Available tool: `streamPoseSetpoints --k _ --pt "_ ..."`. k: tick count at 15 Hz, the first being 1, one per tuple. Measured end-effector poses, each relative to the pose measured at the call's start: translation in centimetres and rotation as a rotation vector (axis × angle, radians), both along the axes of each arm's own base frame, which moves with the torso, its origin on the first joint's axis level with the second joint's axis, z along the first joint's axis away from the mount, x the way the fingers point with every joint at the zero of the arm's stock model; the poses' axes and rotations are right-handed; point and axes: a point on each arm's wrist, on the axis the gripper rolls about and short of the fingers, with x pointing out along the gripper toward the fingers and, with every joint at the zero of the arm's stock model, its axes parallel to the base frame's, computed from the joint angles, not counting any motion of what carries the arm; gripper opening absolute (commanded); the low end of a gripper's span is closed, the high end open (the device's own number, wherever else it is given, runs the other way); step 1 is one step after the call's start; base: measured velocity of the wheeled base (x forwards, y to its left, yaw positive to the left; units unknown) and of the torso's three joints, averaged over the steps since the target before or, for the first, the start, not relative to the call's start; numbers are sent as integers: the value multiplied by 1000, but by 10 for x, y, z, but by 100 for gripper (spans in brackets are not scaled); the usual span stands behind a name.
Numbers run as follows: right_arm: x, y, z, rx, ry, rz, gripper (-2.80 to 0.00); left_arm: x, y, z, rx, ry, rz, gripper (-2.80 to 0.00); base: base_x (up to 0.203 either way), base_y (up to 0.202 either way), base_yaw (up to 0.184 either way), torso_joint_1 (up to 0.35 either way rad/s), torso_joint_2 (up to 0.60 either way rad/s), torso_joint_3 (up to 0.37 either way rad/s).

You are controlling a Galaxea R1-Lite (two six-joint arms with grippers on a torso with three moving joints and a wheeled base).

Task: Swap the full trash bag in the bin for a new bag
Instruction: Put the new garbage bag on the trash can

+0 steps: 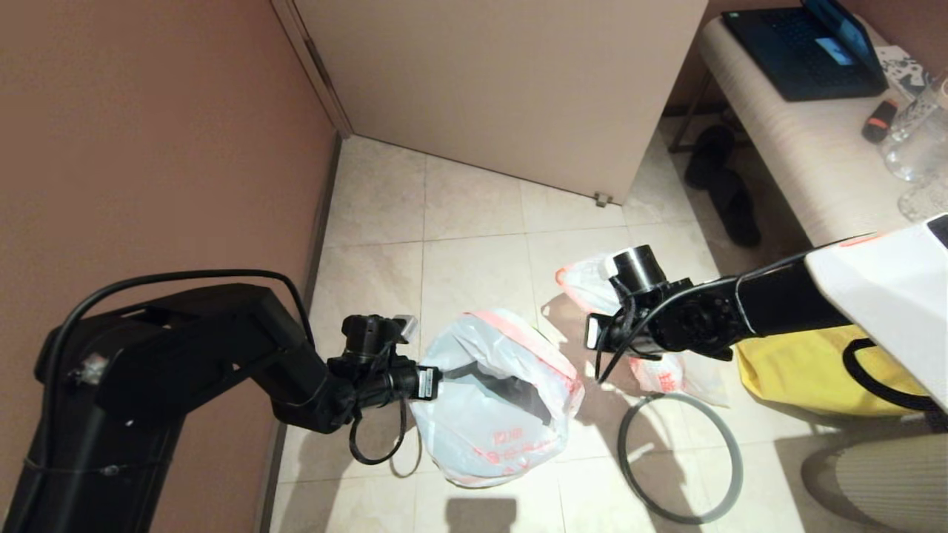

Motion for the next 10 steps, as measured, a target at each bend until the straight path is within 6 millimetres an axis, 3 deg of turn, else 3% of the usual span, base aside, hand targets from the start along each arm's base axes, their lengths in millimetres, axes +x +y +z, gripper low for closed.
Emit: streamPoseSetpoints --k 2,5,7,10 --pt "-23 2 7 8 98 -19 -280 0 0 0 0 -1 2 -280 0 0 0 0 0 0" --pt "-36 9 16 91 154 52 -280 1 0 0 -1 -2 2 -280 0 0 0 0 0 0" --pt "-37 12 17 176 197 141 -280 1 0 0 -1 -2 2 -280 0 0 0 0 0 0" --pt "-23 17 3 280 204 225 -280 0 1 0 0 -1 2 -280 0 0 0 0 0 0"
